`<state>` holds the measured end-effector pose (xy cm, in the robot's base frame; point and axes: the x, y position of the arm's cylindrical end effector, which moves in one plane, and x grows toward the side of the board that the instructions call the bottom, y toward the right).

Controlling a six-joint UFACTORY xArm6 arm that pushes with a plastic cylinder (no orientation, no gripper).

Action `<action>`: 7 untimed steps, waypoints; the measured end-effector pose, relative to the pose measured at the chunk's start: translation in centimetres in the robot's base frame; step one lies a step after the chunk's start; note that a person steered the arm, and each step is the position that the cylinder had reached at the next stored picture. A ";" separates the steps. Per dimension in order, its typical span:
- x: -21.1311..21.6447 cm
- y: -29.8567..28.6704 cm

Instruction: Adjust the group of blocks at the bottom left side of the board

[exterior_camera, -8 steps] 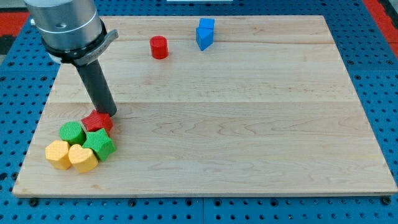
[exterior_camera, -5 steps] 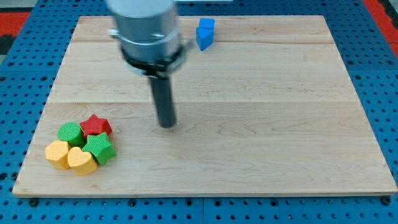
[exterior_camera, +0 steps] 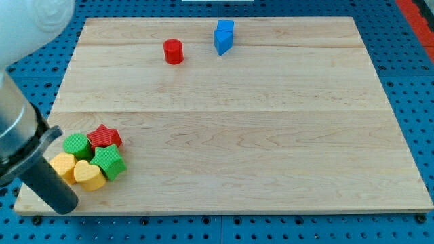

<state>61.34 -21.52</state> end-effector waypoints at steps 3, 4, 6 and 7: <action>-4.0 1.0; -4.0 1.8; -1.0 -4.6; -2.2 -8.9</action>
<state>59.11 -30.45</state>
